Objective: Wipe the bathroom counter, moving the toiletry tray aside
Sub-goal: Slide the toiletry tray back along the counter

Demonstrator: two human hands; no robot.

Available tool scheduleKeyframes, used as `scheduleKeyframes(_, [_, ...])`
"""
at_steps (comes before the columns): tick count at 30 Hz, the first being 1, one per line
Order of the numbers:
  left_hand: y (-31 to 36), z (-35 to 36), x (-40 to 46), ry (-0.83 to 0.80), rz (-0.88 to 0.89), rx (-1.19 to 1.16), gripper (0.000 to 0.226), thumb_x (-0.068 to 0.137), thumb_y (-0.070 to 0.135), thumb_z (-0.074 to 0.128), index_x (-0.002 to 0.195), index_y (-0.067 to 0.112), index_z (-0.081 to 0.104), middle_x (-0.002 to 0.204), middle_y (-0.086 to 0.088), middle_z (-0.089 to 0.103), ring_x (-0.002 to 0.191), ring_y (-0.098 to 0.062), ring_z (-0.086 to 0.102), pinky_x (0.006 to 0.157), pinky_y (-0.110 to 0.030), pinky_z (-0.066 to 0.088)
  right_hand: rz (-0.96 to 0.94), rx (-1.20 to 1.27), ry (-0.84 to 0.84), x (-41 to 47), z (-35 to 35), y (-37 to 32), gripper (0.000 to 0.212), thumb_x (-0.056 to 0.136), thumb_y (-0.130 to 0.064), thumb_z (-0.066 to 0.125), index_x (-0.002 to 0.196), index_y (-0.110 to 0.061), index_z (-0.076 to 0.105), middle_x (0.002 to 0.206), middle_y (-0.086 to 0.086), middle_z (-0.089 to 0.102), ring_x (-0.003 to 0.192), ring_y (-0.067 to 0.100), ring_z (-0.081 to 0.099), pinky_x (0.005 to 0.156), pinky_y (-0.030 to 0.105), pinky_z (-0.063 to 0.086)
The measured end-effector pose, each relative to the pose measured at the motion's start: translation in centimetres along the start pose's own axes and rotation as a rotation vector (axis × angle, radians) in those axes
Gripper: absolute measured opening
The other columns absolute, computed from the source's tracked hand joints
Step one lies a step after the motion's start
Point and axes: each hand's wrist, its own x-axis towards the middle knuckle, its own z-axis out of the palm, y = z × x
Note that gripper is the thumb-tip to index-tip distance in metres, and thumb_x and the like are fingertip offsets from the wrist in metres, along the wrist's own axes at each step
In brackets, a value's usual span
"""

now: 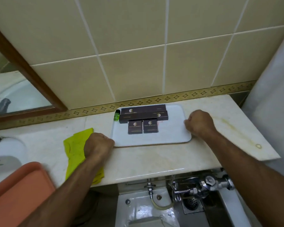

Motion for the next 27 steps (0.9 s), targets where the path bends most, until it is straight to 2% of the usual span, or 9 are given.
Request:
scheduleKeyframes(6, [-2.1,-0.4,1.3,0.033,0.002,0.051,0.017,0.068,0.024,0.074,0.076,0.009,0.074,0.086,-0.011,0.075,0.083,-0.035,0.068,0.065,-0.029,0.046,-0.014,-0.093,-0.004,1.9,2.4,-3.3,0.014,0.082,-0.019,0.065,0.076,-0.009,0.058,0.096,0.016,0.07,0.082,0.033,0.061,0.065,0.03,0.042])
scheduleKeyframes(10, [-2.6,-2.0,1.5,0.047,0.156,0.185,0.028,0.08,0.036,0.065,0.08,0.01,0.074,0.091,-0.012,0.075,0.089,-0.036,0.067,0.069,-0.033,0.049,-0.002,-0.033,0.053,0.3,2.3,-2.9,0.033,0.091,-0.035,0.064,0.089,-0.002,0.067,0.098,0.019,0.071,0.091,0.037,0.064,0.069,0.032,0.042])
scheduleKeyframes(13, [-4.2,-5.2,4.1,0.104,0.308,0.407,0.031,0.087,0.03,0.053,0.113,0.019,0.068,0.116,-0.015,0.068,0.11,-0.039,0.058,0.086,-0.041,0.05,-0.042,0.091,0.274,-4.4,2.4,-3.7,0.041,0.094,-0.042,0.059,0.098,-0.003,0.07,0.097,0.018,0.073,0.087,0.035,0.066,0.07,0.033,0.046])
scheduleKeyframes(15, [-5.1,-6.8,6.1,-0.059,0.323,0.642,0.054,0.088,0.029,0.054,0.14,0.02,0.044,0.138,-0.014,0.052,0.126,-0.038,0.047,0.098,-0.046,0.044,-0.146,0.21,0.369,-9.2,3.2,-3.9,0.033,0.095,-0.039,0.058,0.092,-0.01,0.072,0.086,0.011,0.073,0.075,0.027,0.065,0.063,0.029,0.044])
scheduleKeyframes(17, [-5.6,-7.6,7.3,-0.23,0.27,0.631,0.063,0.089,0.027,0.055,0.147,0.016,0.033,0.149,-0.014,0.04,0.134,-0.036,0.04,0.107,-0.047,0.04,-0.219,0.33,0.344,-14.7,4.5,-3.9,0.026,0.093,-0.034,0.062,0.074,-0.017,0.065,0.067,0.001,0.065,0.059,0.017,0.057,0.053,0.027,0.039])
scheduleKeyframes(20, [-4.5,-8.5,8.2,-0.247,0.333,0.572,0.034,0.084,0.025,0.064,0.115,0.014,0.06,0.132,-0.014,0.058,0.117,-0.03,0.055,0.094,-0.036,0.046,-0.261,0.445,0.363,-21.6,6.8,-3.6,0.016,0.084,-0.021,0.076,0.07,-0.018,0.068,0.061,-0.005,0.061,0.054,0.016,0.057,0.053,0.029,0.046])
scheduleKeyframes(23, [-3.4,-11.0,7.5,-0.373,0.54,0.668,0.009,0.083,0.023,0.066,0.077,0.023,0.058,0.096,-0.008,0.064,0.088,-0.023,0.06,0.07,-0.03,0.041,-0.292,0.524,0.427,-25.4,7.8,-2.7,0.006,0.07,-0.026,0.08,0.071,-0.023,0.074,0.06,-0.009,0.063,0.05,0.013,0.06,0.05,0.024,0.05])
scheduleKeyframes(25, [-2.7,-13.1,6.2,-0.408,0.724,0.744,0.012,0.082,0.033,0.065,0.075,0.031,0.056,0.086,0.007,0.061,0.08,-0.014,0.059,0.069,-0.031,0.044,-0.272,0.59,0.391,-26.1,7.4,-1.8,0.016,0.068,-0.037,0.078,0.082,-0.029,0.076,0.068,-0.016,0.066,0.06,0.005,0.063,0.056,0.022,0.054])
scheduleKeyframes(27, [-1.3,-15.0,3.8,-0.46,0.879,0.751,0.01,0.08,0.047,0.061,0.084,0.038,0.06,0.081,0.014,0.065,0.074,-0.001,0.062,0.066,-0.029,0.05,-0.303,0.633,0.257,-26.0,6.4,-1.3,0.037,0.071,-0.052,0.072,0.103,-0.034,0.074,0.096,-0.022,0.068,0.091,0.001,0.064,0.077,0.024,0.056])
